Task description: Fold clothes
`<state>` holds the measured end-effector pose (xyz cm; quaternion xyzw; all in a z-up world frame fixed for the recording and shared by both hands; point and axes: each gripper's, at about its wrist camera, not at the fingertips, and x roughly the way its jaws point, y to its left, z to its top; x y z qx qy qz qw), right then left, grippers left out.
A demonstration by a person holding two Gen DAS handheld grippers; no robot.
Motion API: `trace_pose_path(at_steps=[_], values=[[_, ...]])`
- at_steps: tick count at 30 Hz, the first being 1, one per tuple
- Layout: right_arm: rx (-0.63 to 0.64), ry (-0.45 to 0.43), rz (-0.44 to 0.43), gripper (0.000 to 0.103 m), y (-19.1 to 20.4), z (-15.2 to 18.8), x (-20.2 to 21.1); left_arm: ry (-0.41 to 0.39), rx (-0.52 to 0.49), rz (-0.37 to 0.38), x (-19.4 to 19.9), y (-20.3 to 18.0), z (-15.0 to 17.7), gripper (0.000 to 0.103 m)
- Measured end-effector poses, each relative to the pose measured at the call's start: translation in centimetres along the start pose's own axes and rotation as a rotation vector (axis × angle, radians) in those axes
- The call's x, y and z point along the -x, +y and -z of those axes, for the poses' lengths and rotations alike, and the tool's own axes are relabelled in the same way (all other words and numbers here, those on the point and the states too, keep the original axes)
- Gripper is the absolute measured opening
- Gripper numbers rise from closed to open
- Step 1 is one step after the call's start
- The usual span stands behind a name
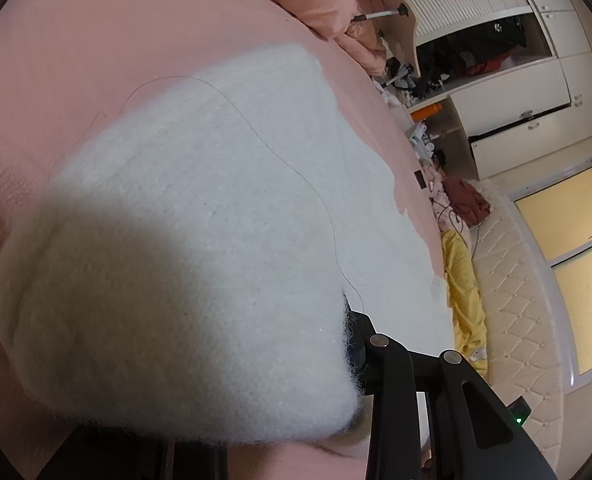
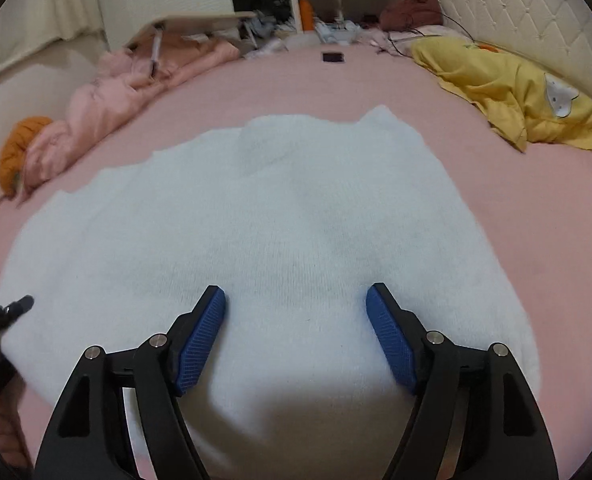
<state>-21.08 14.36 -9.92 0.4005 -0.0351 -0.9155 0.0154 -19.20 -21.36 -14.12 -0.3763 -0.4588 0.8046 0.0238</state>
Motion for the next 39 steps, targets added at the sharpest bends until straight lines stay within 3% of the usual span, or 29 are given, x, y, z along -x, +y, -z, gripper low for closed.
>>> trace_pose_path(at_steps=[2,7,11,15,19,24,27,30,32,37,39], values=[[0.034,0.01,0.024,0.077,0.7,-0.4,0.0,0.015,-0.011,-0.03,-0.1,-0.5,-0.2,0.031],[-0.077,-0.027,-0.155,0.077,-3.3,-0.5,5.5,0.024,-0.098,-0.162,0.3,-3.4,-0.8,0.031],[-0.112,-0.067,-0.187,0.077,-7.3,0.9,9.5,-0.06,-0.267,-0.245,1.6,-8.2,-0.1,0.03],[-0.145,-0.137,-0.171,0.077,-10.5,2.1,11.9,-0.137,-0.489,-0.343,1.8,-14.4,1.7,0.03],[-0.244,-0.196,-0.181,0.077,-13.3,1.6,12.7,-0.19,-0.768,-0.388,0.8,-21.6,5.2,0.029],[-0.386,-0.206,-0.207,0.077,-17.6,1.0,12.5,-0.206,-1.229,-0.404,-2.1,-28.5,14.5,0.029],[-0.553,-0.157,-0.382,0.077,-20.8,1.2,11.0,-0.163,-1.522,-0.423,-4.9,-29.2,21.8,0.029],[-0.822,-0.037,-0.741,0.077,-24.0,1.3,7.2,-0.066,-1.773,-0.505,-8.5,-26.7,27.4,0.029],[-0.939,0.039,-0.957,0.077,-24.8,0.5,4.7,-0.078,-1.868,-0.539,-9.2,-25.3,29.0,0.028],[-0.783,0.175,-1.036,0.077,-22.6,-4.5,1.1,-0.071,-1.867,-0.52,-8.0,-25.8,27.1,0.028],[-0.772,0.256,-1.017,0.077,-21.7,-5.4,-0.6,-0.074,-1.894,-0.517,-7.8,-25.6,27.0,0.028]])
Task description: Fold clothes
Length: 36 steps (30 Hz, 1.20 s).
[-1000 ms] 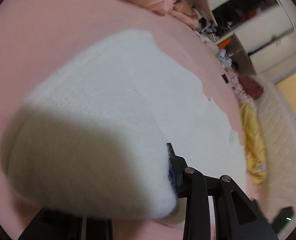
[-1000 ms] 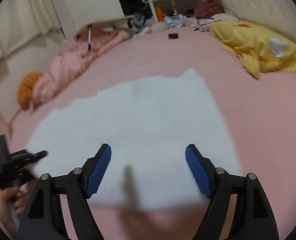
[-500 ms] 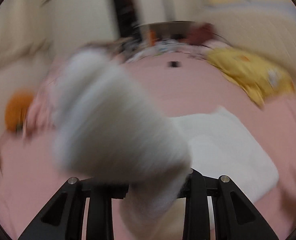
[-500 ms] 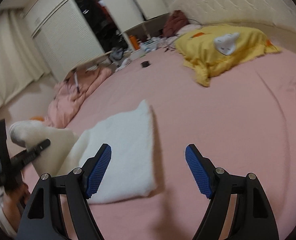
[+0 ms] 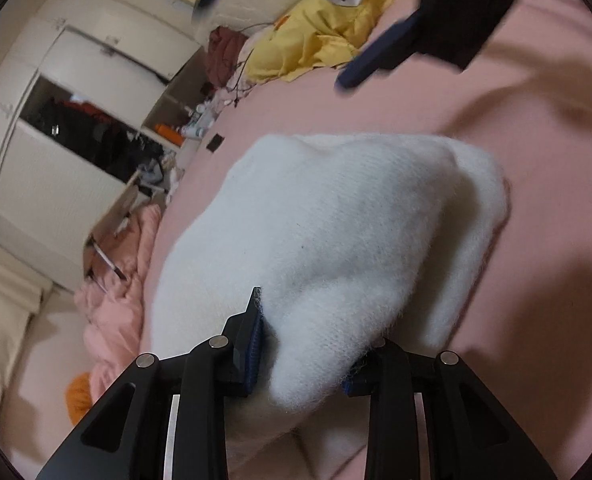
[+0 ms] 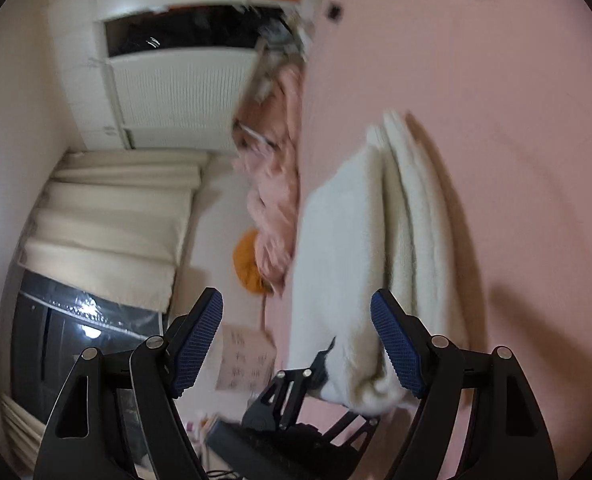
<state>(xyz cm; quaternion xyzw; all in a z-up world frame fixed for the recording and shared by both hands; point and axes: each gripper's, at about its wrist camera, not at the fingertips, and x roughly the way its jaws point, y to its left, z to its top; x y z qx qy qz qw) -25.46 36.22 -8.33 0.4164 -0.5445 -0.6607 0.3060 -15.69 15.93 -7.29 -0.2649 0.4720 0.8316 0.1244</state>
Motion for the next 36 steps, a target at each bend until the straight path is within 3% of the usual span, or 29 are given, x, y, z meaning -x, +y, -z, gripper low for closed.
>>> trace_pose_path(at_steps=[3,6,13,14,16,17,22,25,28,29,31,33,36], values=[[-0.005,0.068,0.106,0.077,-0.3,-0.7,-2.0,-0.019,0.023,0.015,0.4,0.3,-0.3,0.028],[-0.005,0.082,0.189,0.077,-0.6,-1.3,-3.4,-0.044,0.06,0.028,0.2,1.3,-0.6,0.028],[-0.021,0.235,0.145,0.076,0.0,-3.7,-9.3,-0.05,0.086,0.041,-0.3,1.8,-0.4,0.028],[-0.004,0.246,0.143,0.065,0.3,-3.9,-9.9,-0.049,0.085,0.039,-0.4,1.7,-0.4,0.028],[0.007,0.267,0.277,0.024,0.0,-4.0,-10.7,-0.061,0.072,0.03,-0.2,1.6,-0.6,0.028],[0.001,0.261,0.324,0.023,-0.1,-4.0,-10.7,-0.07,0.064,0.025,0.0,1.5,-0.8,0.028],[0.054,0.156,0.286,0.023,1.4,-3.6,-7.4,-0.108,0.029,0.016,0.7,0.6,-1.8,0.028],[-0.024,0.123,0.34,0.023,-2.6,-3.4,-6.3,-0.073,-0.004,0.059,-0.2,-1.4,-2.0,0.028],[-0.081,0.107,0.267,0.021,-4.7,-2.9,-5.7,-0.058,-0.035,0.032,-0.9,-3.0,-1.8,0.037],[-0.062,0.104,0.281,0.023,-4.3,-2.8,-5.7,-0.062,-0.032,0.023,-0.7,-3.0,-1.8,0.041],[0.044,0.067,0.358,0.032,-2.3,-2.5,-5.8,-0.068,0.015,0.029,0.3,-2.0,-1.6,0.062],[0.154,-0.018,0.452,0.036,-0.1,-2.0,-4.8,-0.09,0.123,0.046,2.4,0.1,-0.7,0.093],[0.251,-0.23,0.554,0.064,3.0,-0.5,-0.9,-0.102,0.401,0.166,5.5,5.3,2.3,0.102]])
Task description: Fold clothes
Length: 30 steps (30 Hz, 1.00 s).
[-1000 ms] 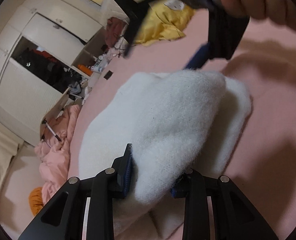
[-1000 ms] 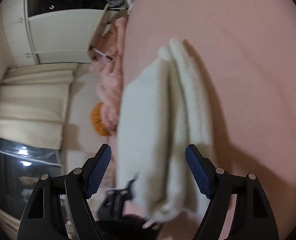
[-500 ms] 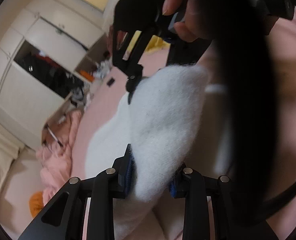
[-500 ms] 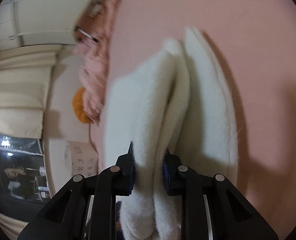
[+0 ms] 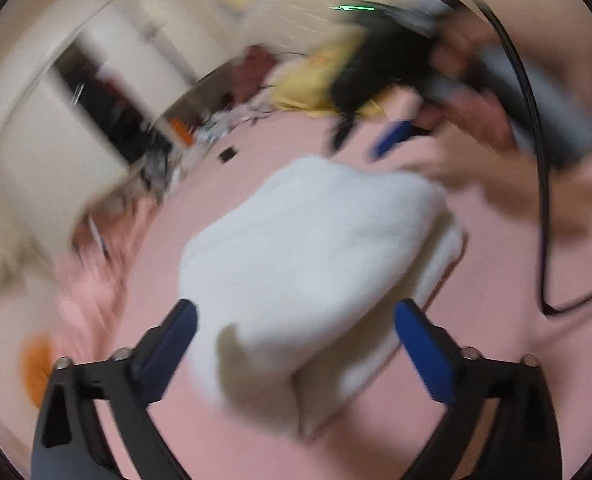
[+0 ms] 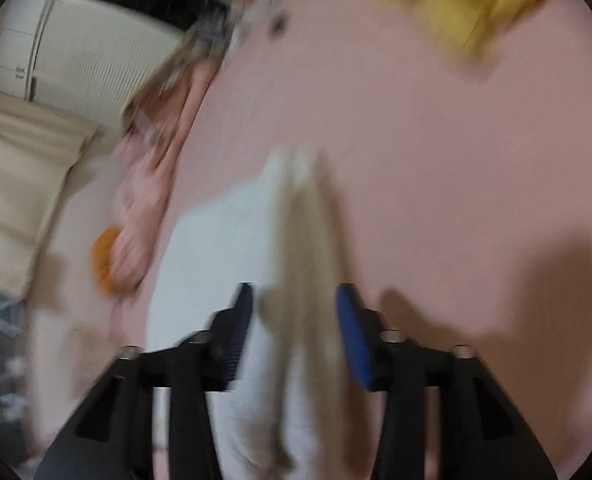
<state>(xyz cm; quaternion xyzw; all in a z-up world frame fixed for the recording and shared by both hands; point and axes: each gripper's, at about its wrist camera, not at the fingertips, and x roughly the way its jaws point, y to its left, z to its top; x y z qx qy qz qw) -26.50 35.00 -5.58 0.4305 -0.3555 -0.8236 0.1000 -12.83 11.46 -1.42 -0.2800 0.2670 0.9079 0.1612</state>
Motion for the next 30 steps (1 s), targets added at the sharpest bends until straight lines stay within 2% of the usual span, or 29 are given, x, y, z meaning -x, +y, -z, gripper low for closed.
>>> trace_pose_path(at_steps=[1,3,4,5,6,8,9,10,11,12,13,15,16,17,19,20,21,22,23,24,25,26,28,30], values=[[0.013,-0.007,-0.039,0.068,0.4,0.4,1.1,0.016,0.136,0.073,0.9,2.5,0.4,0.102],[0.045,0.022,-0.166,0.068,1.5,1.3,2.8,0.04,0.443,0.237,1.3,7.6,1.5,0.102],[0.08,0.066,-0.231,0.068,2.7,2.0,2.8,0.045,0.612,0.316,1.0,10.1,2.0,0.102],[0.125,0.112,-0.27,0.068,4.2,2.9,2.4,0.038,0.717,0.363,0.4,11.7,2.1,0.099],[0.165,0.148,-0.294,0.068,5.5,3.7,1.9,0.028,0.738,0.383,-0.2,12.0,1.7,0.09],[0.197,0.218,-0.313,0.067,7.1,5.7,-0.4,0.008,0.778,0.422,-1.5,12.7,0.8,0.083],[0.171,0.223,-0.282,0.067,6.5,6.2,-1.4,-0.003,0.798,0.441,-2.1,13.0,0.4,0.083],[0.138,0.216,-0.241,0.061,5.6,6.7,-2.2,-0.013,0.818,0.461,-2.7,13.4,0.0,0.083],[0.105,0.21,-0.201,0.037,4.7,7.1,-3.1,-0.008,0.828,0.474,-3.4,13.7,-0.3,0.083],[0.073,0.204,-0.16,0.024,3.8,7.6,-3.9,0.043,0.806,0.476,-4.4,13.3,-0.2,0.083],[0.043,0.191,-0.157,0.015,3.5,7.7,-3.7,0.127,0.761,0.471,-6.0,12.0,-0.2,0.083],[-0.013,0.16,-0.18,0.016,3.1,7.9,-2.4,0.254,0.65,0.403,-8.9,10.9,-0.1,0.079],[-0.019,0.114,-0.186,0.021,3.1,7.9,-1.2,0.289,0.595,0.367,-9.7,10.5,-0.1,0.079],[-0.012,0.069,-0.179,0.024,3.2,8.0,-0.5,0.301,0.545,0.343,-9.7,9.9,-0.3,0.079],[0.004,0.128,-0.113,0.024,2.6,8.3,-1.4,0.307,0.474,0.312,-9.3,9.0,-0.7,0.079],[0.011,0.132,-0.092,0.024,2.3,8.2,-1.1,0.269,0.499,0.332,-8.2,9.3,-1.2,0.079],[0.044,0.097,-0.065,0.024,2.8,8.3,0.0,0.207,0.542,0.353,-6.8,9.8,-1.5,0.079],[0.123,0.037,-0.041,0.025,4.4,8.5,1.3,0.135,0.591,0.371,-5.4,10.3,-1.6,0.08],[0.198,-0.009,-0.04,0.026,5.8,8.9,2.2,0.112,0.624,0.37,-4.8,10.6,-1.4,0.08],[0.253,-0.015,-0.022,0.028,6.6,9.4,2.1,0.149,0.641,0.349,-5.3,10.5,-0.8,0.08],[0.301,-0.007,0.008,0.035,7.3,9.9,1.8,0.195,0.648,0.334,-6.1,10.3,-0.1,0.08],[0.302,0.031,0.054,0.037,6.9,10.4,0.6,0.252,0.642,0.327,-7.3,9.9,0.6,0.08],[0.289,0.058,0.091,0.034,6.0,11.1,-0.6,0.347,0.621,0.313,-8.9,9.3,1.6,0.081],[0.315,0.057,0.141,0.036,6.3,11.7,-0.6,0.358,0.596,0.308,-8.1,9.3,0.4,0.081]])
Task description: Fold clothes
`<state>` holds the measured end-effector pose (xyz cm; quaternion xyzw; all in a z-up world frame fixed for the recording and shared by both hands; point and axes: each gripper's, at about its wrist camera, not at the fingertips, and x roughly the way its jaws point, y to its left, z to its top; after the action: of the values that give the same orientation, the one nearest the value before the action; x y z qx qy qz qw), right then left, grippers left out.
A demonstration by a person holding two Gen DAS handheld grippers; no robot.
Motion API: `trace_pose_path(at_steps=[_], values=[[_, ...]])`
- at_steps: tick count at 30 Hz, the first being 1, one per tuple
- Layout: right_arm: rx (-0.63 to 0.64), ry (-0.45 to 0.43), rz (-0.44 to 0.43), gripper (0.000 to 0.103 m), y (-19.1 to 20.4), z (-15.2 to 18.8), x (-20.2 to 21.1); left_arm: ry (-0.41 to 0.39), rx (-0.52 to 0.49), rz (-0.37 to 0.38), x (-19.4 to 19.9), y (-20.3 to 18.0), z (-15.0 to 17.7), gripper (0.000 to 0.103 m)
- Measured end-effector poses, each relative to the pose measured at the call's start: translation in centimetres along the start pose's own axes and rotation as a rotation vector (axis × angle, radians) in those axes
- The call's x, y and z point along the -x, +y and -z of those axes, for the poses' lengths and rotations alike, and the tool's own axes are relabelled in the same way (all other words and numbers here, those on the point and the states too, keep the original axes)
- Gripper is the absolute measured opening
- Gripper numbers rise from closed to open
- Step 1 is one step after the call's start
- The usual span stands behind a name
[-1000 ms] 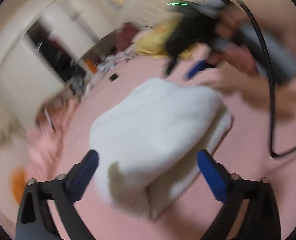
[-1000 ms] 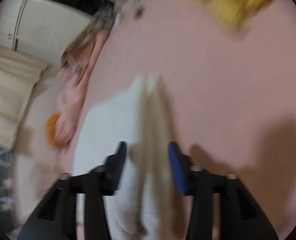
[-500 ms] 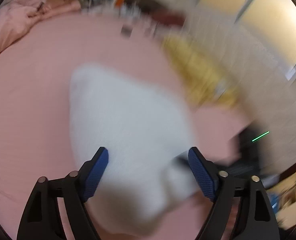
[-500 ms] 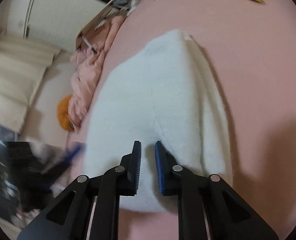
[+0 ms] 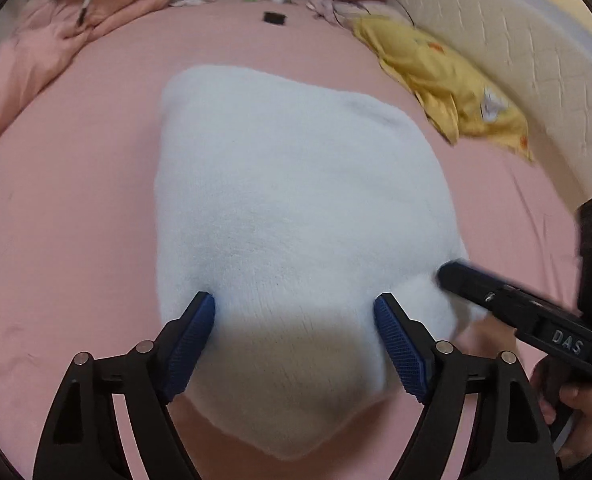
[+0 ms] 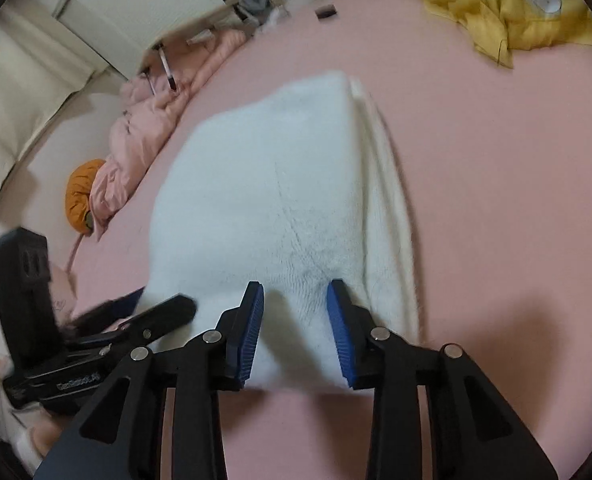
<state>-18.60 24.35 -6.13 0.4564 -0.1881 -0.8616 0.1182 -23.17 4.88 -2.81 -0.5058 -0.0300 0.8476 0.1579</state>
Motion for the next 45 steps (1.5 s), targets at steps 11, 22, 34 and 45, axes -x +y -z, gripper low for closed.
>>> trace_pose_path(at_steps=[11,22,34,45], values=[[0.026,-0.148,0.049,0.078,4.7,9.7,9.8,-0.079,0.217,-0.006,9.7,2.1,5.4,0.097],[0.083,-0.233,0.059,0.078,7.0,13.9,14.3,0.016,0.363,-0.074,11.4,2.9,18.0,0.097],[0.17,-0.372,0.166,0.078,7.3,14.2,17.1,-0.054,0.373,-0.066,14.6,0.0,15.7,0.097],[0.031,-0.297,0.018,0.078,2.3,13.9,16.5,-0.077,0.342,0.005,14.0,-2.3,11.9,0.097]])
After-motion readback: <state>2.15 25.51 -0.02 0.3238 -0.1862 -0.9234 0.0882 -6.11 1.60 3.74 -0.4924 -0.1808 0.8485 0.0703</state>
